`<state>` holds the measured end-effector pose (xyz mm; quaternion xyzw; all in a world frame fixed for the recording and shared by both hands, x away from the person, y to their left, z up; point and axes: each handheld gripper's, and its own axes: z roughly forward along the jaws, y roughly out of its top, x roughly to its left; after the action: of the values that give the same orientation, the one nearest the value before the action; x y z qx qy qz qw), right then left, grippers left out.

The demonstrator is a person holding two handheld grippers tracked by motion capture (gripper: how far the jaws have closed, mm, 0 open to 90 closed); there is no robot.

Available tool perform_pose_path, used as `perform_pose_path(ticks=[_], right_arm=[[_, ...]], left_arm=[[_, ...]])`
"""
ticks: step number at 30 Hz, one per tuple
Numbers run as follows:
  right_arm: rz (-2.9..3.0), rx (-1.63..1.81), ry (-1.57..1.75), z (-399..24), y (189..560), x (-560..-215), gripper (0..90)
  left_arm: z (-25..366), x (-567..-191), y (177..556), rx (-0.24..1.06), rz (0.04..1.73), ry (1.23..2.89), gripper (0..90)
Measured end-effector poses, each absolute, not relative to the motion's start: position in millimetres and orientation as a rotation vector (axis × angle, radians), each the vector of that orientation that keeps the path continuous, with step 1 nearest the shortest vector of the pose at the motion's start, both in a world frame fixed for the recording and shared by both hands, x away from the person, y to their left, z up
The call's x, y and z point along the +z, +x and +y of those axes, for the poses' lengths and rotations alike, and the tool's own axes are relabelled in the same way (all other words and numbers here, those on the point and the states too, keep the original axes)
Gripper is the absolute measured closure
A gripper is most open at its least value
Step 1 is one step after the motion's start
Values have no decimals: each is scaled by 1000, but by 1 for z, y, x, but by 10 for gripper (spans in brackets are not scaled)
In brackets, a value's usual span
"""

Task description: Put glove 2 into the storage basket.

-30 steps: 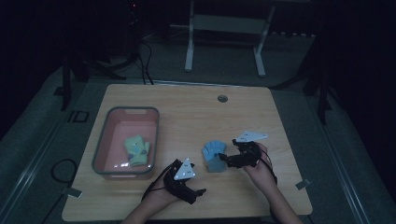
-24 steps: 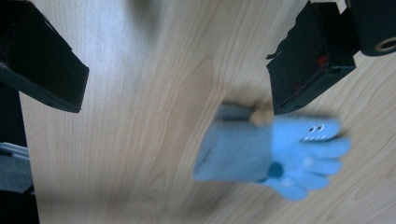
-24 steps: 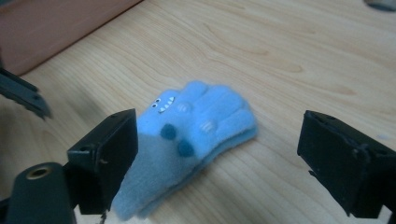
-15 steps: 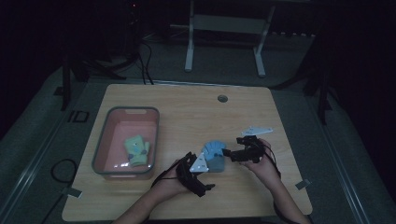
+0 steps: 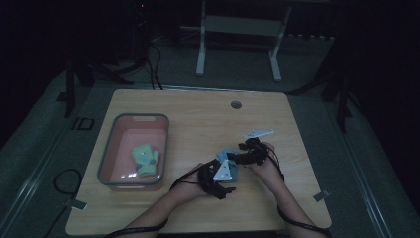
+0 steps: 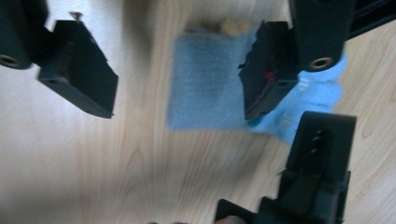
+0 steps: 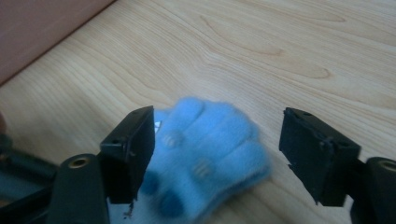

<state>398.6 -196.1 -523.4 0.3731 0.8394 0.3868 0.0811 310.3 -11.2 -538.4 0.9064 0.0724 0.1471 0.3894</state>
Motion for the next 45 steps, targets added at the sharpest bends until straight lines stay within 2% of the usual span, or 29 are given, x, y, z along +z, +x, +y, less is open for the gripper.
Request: perform_pose_path(ticks=[7,13,17,18,20,23,27,30,37,45], right_arm=[[2539,1097,1142,-197,407,-541,305],[2552,1064,1113,-195,402,-551,285],[2568,1042,1057,-191,397,-551,390],[2576,1050,1051,-191,397,-551,446],[2595,1064,1046,-191,397,-550,467],[2624,1081,1041,-192,398,-550,547],[2670,1120,1060,-191,400,-550,697],[2696,1161,1112,-191,403,-551,744],[2670,1251,1212,-196,405,-551,777],[2662,1291,1170,-193,403,-530,780]], left_arm=[[-16,-547,318,370,155,2355,396],[-21,-554,317,440,115,2385,458],[-22,-554,317,486,120,2400,589],[-22,-554,317,489,121,2402,615],[-20,-553,319,474,136,2393,661],[-16,-552,322,428,169,2376,712],[-15,-552,325,391,188,2368,735],[-14,-551,327,369,199,2370,744],[-9,-544,331,329,229,2375,760],[-1,-525,331,331,218,2388,762]])
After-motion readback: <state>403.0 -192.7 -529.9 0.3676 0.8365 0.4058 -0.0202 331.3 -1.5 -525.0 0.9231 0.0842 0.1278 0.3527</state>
